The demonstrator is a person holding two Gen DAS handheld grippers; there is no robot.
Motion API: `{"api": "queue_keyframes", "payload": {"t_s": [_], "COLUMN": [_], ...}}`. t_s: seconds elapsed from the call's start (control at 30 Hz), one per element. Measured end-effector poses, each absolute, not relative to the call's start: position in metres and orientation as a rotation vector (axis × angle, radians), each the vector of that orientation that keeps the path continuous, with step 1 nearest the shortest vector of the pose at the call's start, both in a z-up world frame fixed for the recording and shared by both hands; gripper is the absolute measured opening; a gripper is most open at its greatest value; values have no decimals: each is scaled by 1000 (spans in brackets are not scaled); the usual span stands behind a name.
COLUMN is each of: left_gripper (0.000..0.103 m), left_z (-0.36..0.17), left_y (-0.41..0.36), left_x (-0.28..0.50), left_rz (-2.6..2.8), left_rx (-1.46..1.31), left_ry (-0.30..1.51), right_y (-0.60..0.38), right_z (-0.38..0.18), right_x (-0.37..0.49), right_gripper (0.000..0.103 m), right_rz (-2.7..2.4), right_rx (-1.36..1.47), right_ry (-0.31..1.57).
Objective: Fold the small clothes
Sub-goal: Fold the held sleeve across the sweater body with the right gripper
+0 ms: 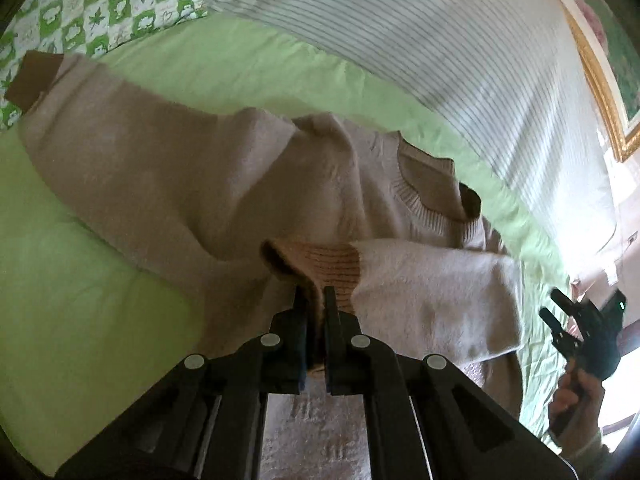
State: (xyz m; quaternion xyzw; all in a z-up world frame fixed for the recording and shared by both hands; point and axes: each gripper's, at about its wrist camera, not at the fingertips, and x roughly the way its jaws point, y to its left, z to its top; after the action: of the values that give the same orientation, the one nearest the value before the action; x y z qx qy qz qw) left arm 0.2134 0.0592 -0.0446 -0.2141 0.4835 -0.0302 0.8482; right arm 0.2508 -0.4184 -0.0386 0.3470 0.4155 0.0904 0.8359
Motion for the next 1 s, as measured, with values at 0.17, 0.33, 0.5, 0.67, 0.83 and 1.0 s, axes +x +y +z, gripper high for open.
{"api": "queue_keyframes", "payload": {"t_s": [0.17,0.33,0.5,0.67,0.83,1.0], "left_gripper": [4,4,4,4,7,8], "left_z": [-44,-46,-43,-70,-89,-69], "left_y": [42,46,28,3,20,42], "left_x": [218,215,226,242,240,220], "left_rz": [-75,-77,-132,-101,-65,-65], "left_rx": [-413,-402,-382,-244,-247,-295], "left_ry": [1010,1018,1003,1035,1086,1062], "right_y": [-412,-401,-426,-428,-428,-434], "right_z": [-65,-84,-52,-57,-69,-42], "right_x": [284,302,299,297,292,268], "right_gripper": [57,10,7,7,13,41], "right_rz": [140,210,156,115,82,71], "right_rx": [666,633,570,420,499,560], "right_ry": [967,1045,976,1001,1023,928]}}
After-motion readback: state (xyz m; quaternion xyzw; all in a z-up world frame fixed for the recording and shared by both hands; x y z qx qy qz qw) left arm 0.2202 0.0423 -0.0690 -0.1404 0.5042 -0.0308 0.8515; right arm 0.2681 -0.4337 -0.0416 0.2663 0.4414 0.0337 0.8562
